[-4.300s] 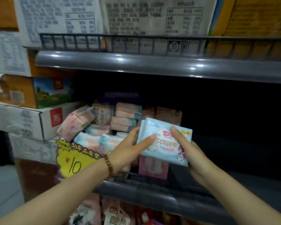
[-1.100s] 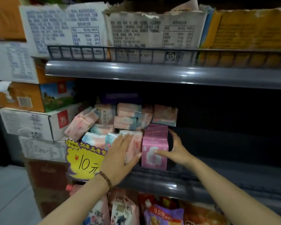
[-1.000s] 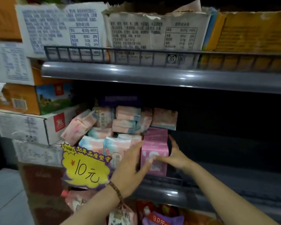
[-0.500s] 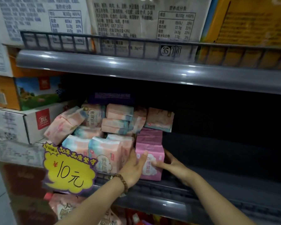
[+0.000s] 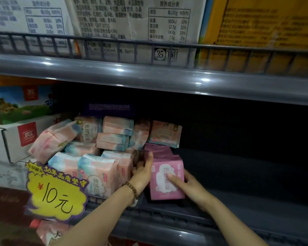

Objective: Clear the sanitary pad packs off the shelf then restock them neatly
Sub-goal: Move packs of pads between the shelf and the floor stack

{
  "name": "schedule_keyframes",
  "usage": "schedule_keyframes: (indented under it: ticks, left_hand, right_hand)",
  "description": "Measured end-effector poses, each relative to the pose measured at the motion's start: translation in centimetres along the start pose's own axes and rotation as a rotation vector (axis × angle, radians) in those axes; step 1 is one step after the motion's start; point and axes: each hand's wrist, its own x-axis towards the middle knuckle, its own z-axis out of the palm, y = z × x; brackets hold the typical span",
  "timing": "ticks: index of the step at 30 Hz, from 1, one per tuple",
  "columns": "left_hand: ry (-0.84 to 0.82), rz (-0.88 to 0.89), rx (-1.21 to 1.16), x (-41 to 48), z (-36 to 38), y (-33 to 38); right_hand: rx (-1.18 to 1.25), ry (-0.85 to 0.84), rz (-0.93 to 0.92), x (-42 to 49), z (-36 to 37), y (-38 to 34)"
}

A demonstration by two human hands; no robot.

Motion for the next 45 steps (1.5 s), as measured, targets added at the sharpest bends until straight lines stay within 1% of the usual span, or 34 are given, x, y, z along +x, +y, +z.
schedule_keyframes:
  ticks: [1,3,4,5,6,8,10,11,12,14,16,18,19,20,22,24,26,29,31,34,38,40,43,45]
  left_hand:
    - [-0.025,-0.021,-0.091,-0.1,0.5,0.5]
    - [-0.143,-0.081,-0.276,-0.6,1.5,1.1]
    - [-0.218,-0.087,-0.331,-1.3,1.7,1.5]
    - [-0.287,-0.101,-0.302,-1.7,1.7,1.6]
    - [-0.323,-0.119,-0.247,-2.0,1.6,1.5]
    - [-0.363,-0.107,0.05,-2.1,0.8,1.5]
    - [-0.278,-0.007,0.405,-1.7,0.5,1.5]
    - [-0.246,0.033,0.473,-1.4,0.5,1.6]
    - [-0.239,0.075,0.466,-1.4,0.5,1.9]
    - [-0.303,0.155,0.355,-1.6,0.9,2.1]
    - [-0.338,0.184,0.303,-1.2,1.6,1.0]
    - [-0.348,0.151,0.284,-1.0,2.3,-0.4]
    - [-0.356,0.14,0.259,-0.9,2.7,-1.2]
    - [-0.366,0.132,0.229,-0.8,3.1,-1.8]
    - [-0.355,0.122,0.227,-0.6,3.6,-2.0]
    - [-0.348,0.13,0.319,-0.3,3.6,-1.7]
    - [-0.358,0.128,0.365,0.0,3.5,-1.5]
    - [-0.384,0.139,0.362,0.2,3.1,-0.8]
    - [-0.409,0.182,0.351,0.6,3.1,-0.5]
    - [-0.448,0.225,0.354,1.8,3.2,-0.8]
    - [-0.456,0.276,0.335,3.0,3.5,-1.6]
    - [-0.468,0.268,0.348,3.7,3.8,-2.1]
    - [-0.471,0.31,0.43,4.5,4.6,-2.9]
    - [-0.457,0.313,0.418,4.6,4.9,-3.1]
  right_hand:
    - [0.029,0.025,-0.003,-0.2,-0.8,-0.4]
    - [0.051,0.064,0.0,-0.6,-2.9,-1.8]
    - [0.018,0.066,0.01,-0.9,-3.9,-2.7]
    - [-0.048,0.045,0.026,-1.2,-4.9,-3.8]
    - [-0.126,0.009,0.049,-1.2,-5.7,-4.5]
    - [-0.241,-0.061,0.087,-1.0,-6.2,-5.7]
    - [-0.344,-0.076,0.096,-0.4,-5.6,-6.2]
    - [-0.379,-0.067,0.097,-0.2,-5.1,-6.3]
    - [-0.388,-0.052,0.093,-0.1,-4.7,-6.3]
    - [-0.325,0.001,0.074,0.0,-4.8,-5.7]
    - [-0.162,0.11,0.025,-0.5,-5.3,-4.2]
    - [0.059,0.254,-0.02,-1.4,-5.3,-2.0]
    - [0.157,0.28,-0.022,-1.8,-5.1,-0.9]
    - [0.232,0.257,-0.007,-2.3,-4.9,0.0]
    - [0.274,0.141,0.066,-3.0,-4.8,1.4]
    - [0.157,0.047,0.079,-3.5,-5.1,1.8]
    - [-0.034,0.005,0.071,-3.7,-5.5,1.9]
    - [-0.222,0.018,0.081,-3.4,-5.9,2.3]
    - [-0.266,0.049,0.098,-2.9,-6.6,2.8]
    - [-0.221,0.067,0.113,-2.3,-7.2,2.9]
    - [-0.127,-0.004,0.026,-0.2,-7.5,2.6]
    - [-0.094,-0.013,0.03,0.6,-7.8,2.4]
    - [-0.092,-0.054,0.025,0.8,-8.2,2.7]
    - [-0.11,-0.078,0.023,0.6,-8.2,3.0]
